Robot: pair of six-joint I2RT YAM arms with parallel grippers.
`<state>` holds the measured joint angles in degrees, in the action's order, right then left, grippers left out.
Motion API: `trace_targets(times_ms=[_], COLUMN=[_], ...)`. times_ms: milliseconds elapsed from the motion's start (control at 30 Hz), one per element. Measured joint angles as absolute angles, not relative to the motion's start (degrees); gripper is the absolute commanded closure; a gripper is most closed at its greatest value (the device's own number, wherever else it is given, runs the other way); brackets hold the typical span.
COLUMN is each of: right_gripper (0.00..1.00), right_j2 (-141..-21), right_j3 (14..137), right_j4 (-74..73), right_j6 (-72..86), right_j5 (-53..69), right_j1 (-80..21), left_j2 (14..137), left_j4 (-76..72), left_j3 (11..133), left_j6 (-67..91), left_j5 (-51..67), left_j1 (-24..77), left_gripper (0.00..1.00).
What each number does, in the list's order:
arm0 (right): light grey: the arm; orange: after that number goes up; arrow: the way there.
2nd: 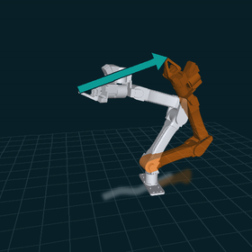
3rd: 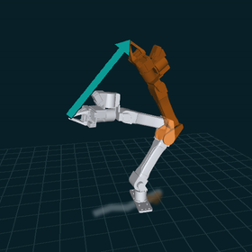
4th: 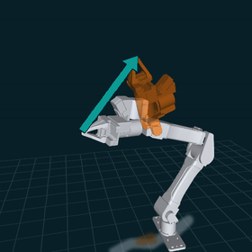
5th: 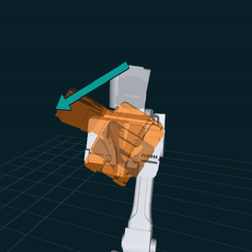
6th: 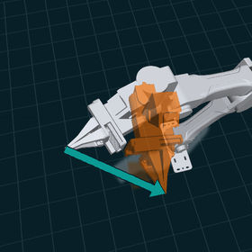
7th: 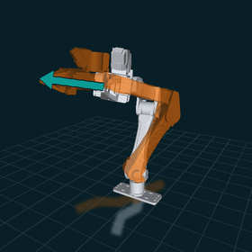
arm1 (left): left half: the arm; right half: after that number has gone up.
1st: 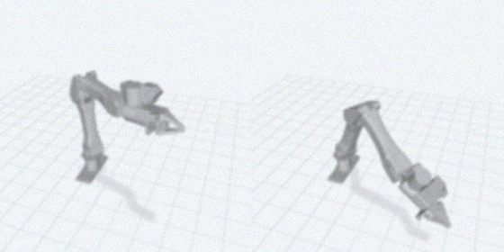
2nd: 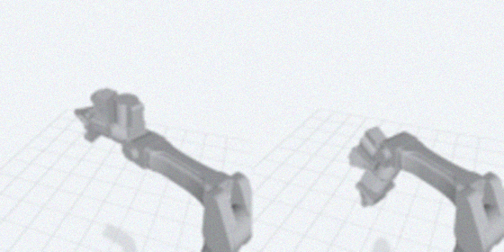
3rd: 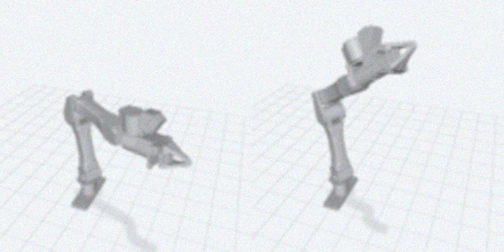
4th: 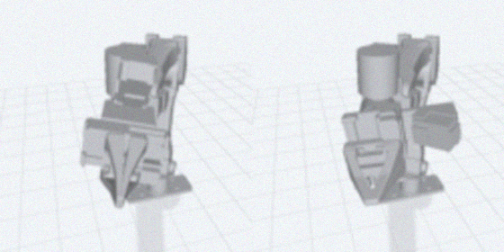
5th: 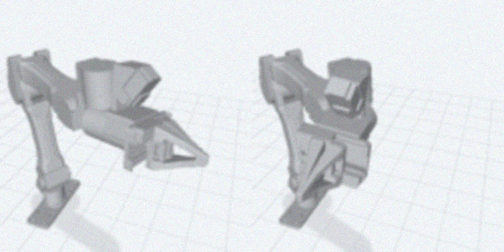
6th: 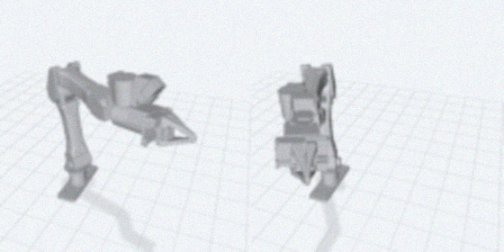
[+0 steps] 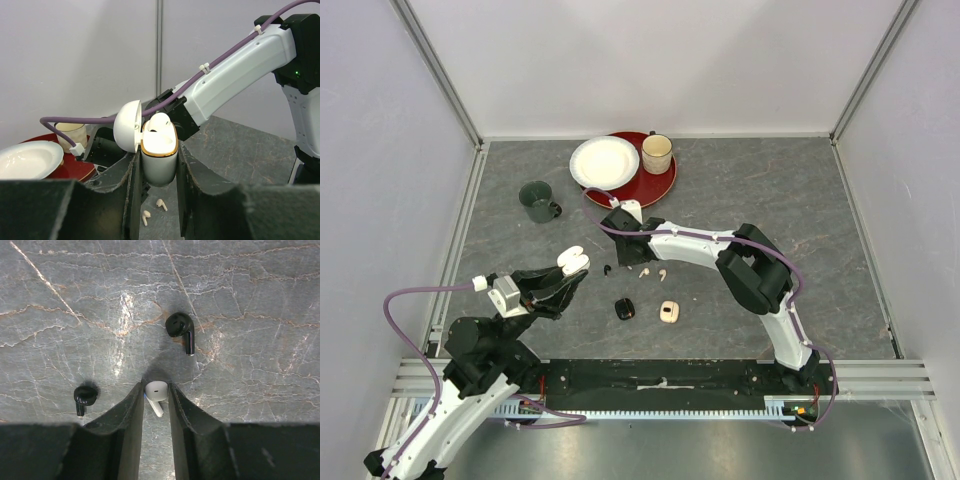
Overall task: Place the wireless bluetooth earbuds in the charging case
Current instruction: Pick up the earbud from the center of the board.
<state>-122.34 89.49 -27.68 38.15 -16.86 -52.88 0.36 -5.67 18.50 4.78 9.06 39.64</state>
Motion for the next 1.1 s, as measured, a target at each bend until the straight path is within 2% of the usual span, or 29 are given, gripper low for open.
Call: trace_targets(times_ms=[333,633,733,1000,1100], right_gripper=[0.64,0.7,0.74,0.92,0.93], right_j2=[-122.34,-122.43,-122.45,-122.56,-122.41], right_j3=[89.56,89.86,89.97,90.21,90.15], right_j4=[-27.94,-29.02,-29.26,-29.61,-29.61], right_j6=[37.63,37.3,37.3,37.32,37.32], right_j5=[-17.02,-17.61,-17.67,-17.76,-17.63], right_j1=[-52.9,-52.9,-52.9,-52.9,-52.9], left_j2=[0.36,0.36,0.36,0.36,0.36], left_j4=[-5.65,-5.61,-5.52,-4.62,-4.56], left_j3=[18.5,18.5,18.5,18.5,18.5], left_j6=[4.78,4.78,4.78,4.78,4.78], left_j5=[9.06,9.06,9.08,9.08,9.06], left_j1=[39.64,39.64,39.64,39.64,39.64], left_gripper=[0.98,0.98,0.98,0.98,0.98])
